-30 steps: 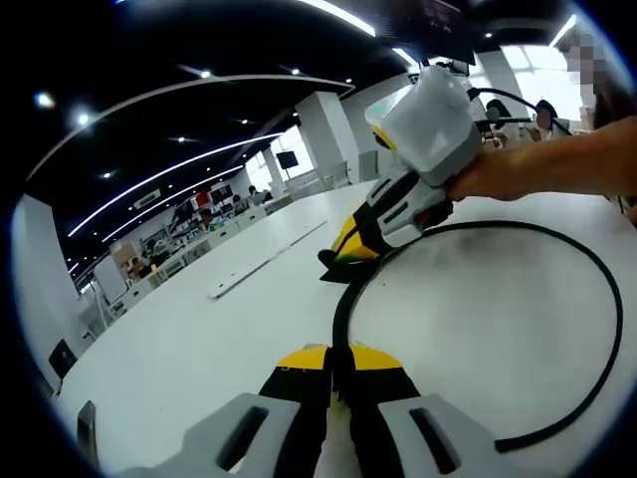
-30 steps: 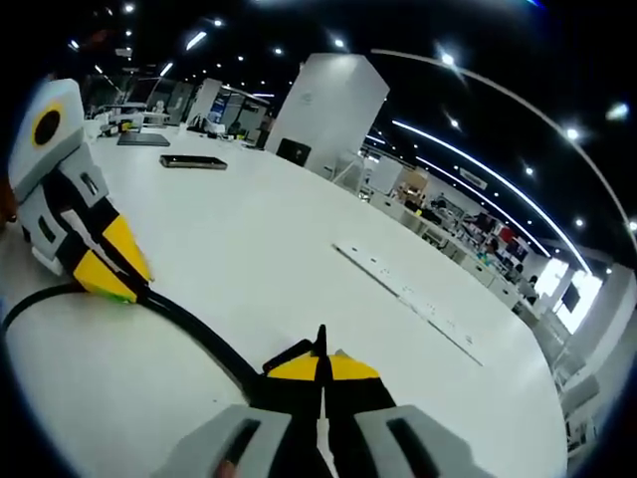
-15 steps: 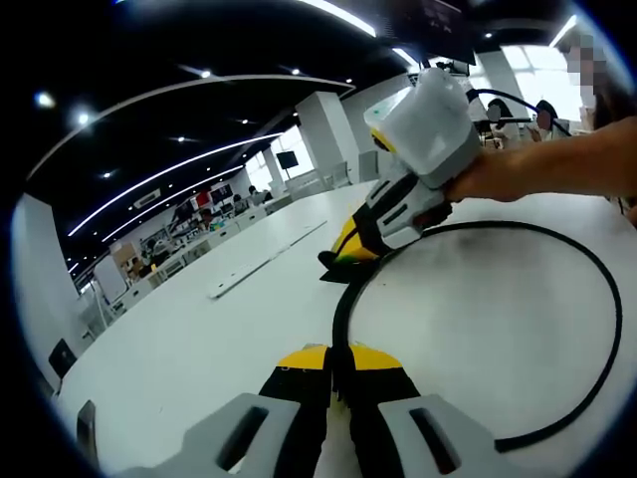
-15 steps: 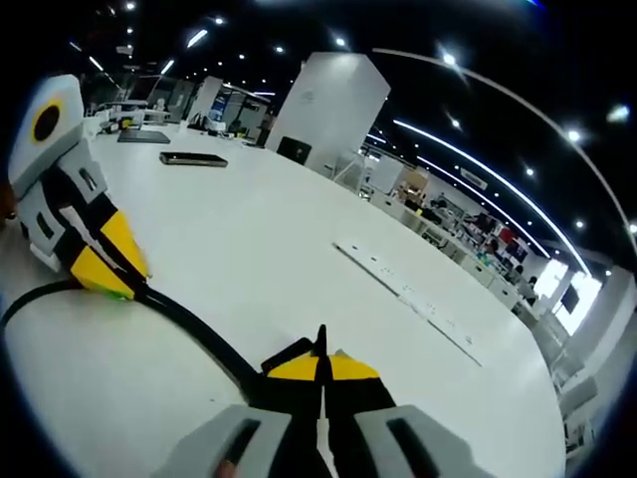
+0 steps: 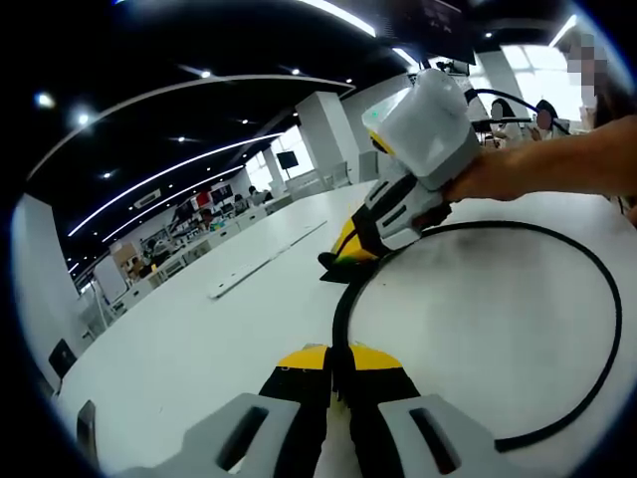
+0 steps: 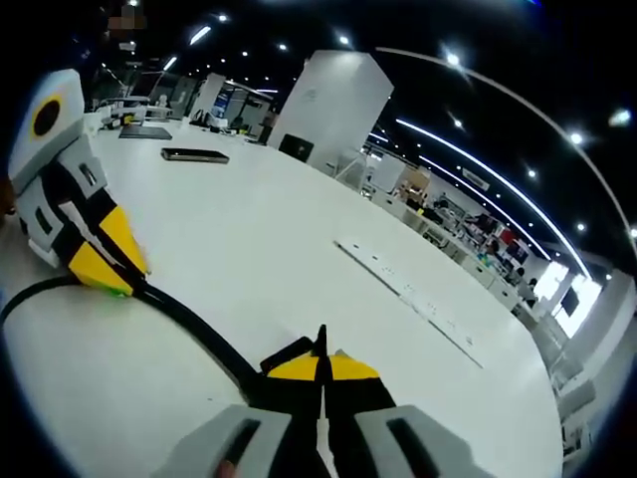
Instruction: Find the charging cable on the desk, coil it up and secure with Velcro.
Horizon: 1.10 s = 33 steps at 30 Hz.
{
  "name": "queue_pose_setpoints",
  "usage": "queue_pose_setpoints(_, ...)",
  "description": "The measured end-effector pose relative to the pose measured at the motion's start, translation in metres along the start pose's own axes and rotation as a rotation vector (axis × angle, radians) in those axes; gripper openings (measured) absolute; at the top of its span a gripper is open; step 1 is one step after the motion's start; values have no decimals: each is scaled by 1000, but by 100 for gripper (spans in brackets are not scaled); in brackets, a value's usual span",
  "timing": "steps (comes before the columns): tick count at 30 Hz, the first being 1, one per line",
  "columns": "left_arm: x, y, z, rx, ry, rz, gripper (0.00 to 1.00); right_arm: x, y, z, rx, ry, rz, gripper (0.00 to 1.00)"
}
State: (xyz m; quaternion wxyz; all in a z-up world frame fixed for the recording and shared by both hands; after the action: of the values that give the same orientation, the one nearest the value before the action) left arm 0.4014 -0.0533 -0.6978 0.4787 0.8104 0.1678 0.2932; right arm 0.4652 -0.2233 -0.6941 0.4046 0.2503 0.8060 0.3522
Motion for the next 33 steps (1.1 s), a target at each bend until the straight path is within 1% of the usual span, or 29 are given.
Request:
queue_pose_setpoints(4,0,0,0,0,0,-1,7,1,1,1,0,-1,-21,3)
queue_pose_setpoints(16,1,0,0,-1,-1,-5,7,-3,1,6,-19,3,-42,3)
queue_pose_setpoints(21,1,1,0,-1,0,-3,7,-4,1,6,-14,-4,-47,3)
queue_pose_setpoints(26,1,1,1,-1,0,-5,7,-3,3,9,-6,-21,-95,3)
queue_pose_setpoints(30,1,1,1,0,0,-3,7,-5,2,9,-9,-19,-86,4)
queue_pose_setpoints(33,1,1,2,0,0,-3,7,-6,1,10,-6,-32,-79,4)
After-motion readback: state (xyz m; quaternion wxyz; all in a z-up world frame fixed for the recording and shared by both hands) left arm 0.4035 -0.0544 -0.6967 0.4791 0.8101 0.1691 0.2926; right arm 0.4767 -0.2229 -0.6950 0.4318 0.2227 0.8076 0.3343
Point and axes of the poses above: the point that each gripper's makers call its tool centre point, and the gripper's own axes: z roughly forward along the fingers, x roughly to its left, y roughly out of its top, the point moved 8 cm from there along -z, roughly backward along the fingers, and after that the axes turned 4 degrees about -y, right-handed, at the moved point
